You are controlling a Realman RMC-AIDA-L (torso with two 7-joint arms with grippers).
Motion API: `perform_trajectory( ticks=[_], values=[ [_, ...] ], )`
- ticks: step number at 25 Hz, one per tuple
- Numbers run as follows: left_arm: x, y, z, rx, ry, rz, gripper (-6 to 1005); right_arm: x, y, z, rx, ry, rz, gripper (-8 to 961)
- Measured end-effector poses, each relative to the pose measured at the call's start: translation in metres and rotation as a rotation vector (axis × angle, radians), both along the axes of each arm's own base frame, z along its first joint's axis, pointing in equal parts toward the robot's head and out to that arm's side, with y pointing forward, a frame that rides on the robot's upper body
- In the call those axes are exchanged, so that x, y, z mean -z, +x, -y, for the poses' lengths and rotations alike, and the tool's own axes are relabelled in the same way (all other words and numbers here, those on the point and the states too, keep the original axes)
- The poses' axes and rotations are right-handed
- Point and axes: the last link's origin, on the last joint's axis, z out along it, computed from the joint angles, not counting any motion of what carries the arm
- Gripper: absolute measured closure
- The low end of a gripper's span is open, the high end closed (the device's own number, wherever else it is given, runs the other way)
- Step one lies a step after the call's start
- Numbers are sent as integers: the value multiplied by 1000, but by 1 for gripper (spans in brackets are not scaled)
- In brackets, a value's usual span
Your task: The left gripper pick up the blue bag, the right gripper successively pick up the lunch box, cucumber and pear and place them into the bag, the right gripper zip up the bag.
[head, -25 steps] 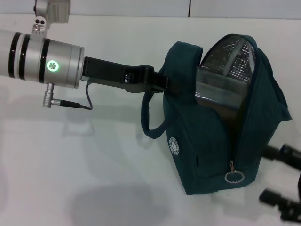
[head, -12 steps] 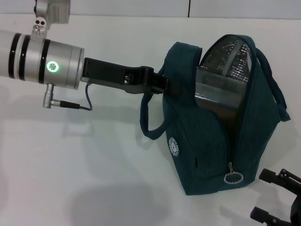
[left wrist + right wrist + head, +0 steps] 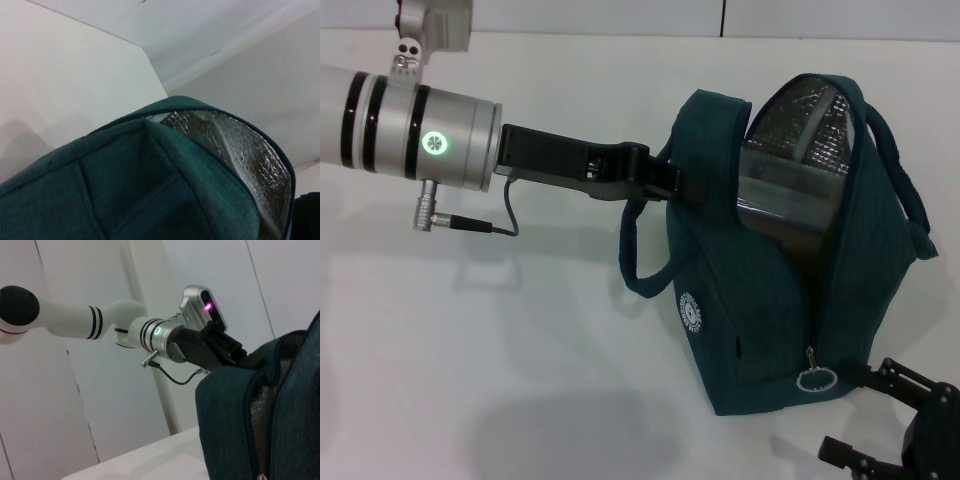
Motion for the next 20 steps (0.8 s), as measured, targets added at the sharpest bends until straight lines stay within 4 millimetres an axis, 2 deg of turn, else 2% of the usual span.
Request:
perform_trajectory(
  ticks=[20],
  values=[
    [2, 3, 0, 10, -1, 3, 959, 8, 0, -5, 4, -19, 36, 138]
  ],
)
